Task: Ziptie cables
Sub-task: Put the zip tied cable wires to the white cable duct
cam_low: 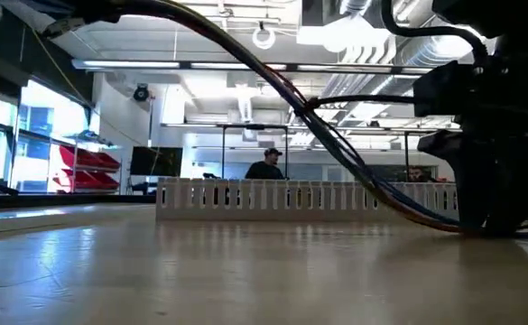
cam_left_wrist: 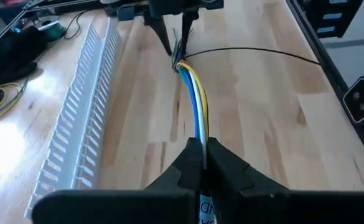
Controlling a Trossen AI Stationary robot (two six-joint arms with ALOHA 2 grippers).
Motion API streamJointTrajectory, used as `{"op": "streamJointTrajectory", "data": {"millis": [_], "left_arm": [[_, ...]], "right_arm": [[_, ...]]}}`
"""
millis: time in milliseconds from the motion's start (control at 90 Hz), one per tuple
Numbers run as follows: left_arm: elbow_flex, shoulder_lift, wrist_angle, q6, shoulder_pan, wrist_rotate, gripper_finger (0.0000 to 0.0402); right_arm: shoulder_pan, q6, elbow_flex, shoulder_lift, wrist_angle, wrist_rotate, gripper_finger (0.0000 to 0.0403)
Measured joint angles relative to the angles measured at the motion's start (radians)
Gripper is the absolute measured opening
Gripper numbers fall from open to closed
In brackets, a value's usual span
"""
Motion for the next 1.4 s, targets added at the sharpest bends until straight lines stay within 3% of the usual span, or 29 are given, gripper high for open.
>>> {"op": "streamJointTrajectory", "data": {"millis": [189, 311, 489, 689, 856, 1022, 1300, 1400], "left_arm": [[0.000, 0.000, 0.004, -0.004, 0.000, -0.035, 0.0000], [0.000, 0.000, 0.006, -0.005, 0.002, -0.053, 0.0000], [0.000, 0.000, 0.047, 0.007, 0.002, -0.166, 0.0000], [0.001, 0.000, 0.210, 0.179, 0.028, -0.225, 0.0000], [0.002, -0.010, 0.226, 0.255, 0.100, -0.198, 0.0000], [0.002, -0.010, 0.106, 0.222, 0.214, -0.063, 0.0000], [0.001, -0.010, -0.221, 0.133, 0.393, 0.111, 0.0000], [-0.016, -0.006, -0.235, 0.146, 0.442, 0.175, 0.0000]], "right_arm": [[0.001, -0.007, 0.000, 0.000, 0.013, -0.009, 0.0010], [0.030, 0.023, -0.010, -0.031, 0.012, 0.080, 0.0002], [0.037, 0.057, -0.015, -0.156, -0.061, 0.234, 0.0000], [0.037, 0.136, -0.014, -0.309, -0.260, 0.355, 0.0000], [0.024, 0.150, -0.013, -0.423, -0.345, 0.434, 0.0000], [-0.046, 0.094, -0.012, -0.474, -0.416, 0.468, 0.0000], [-0.217, -0.114, -0.011, -0.463, -0.388, 0.394, 0.0000], [-0.258, -0.164, -0.011, -0.463, -0.372, 0.377, 0.0000]]}}
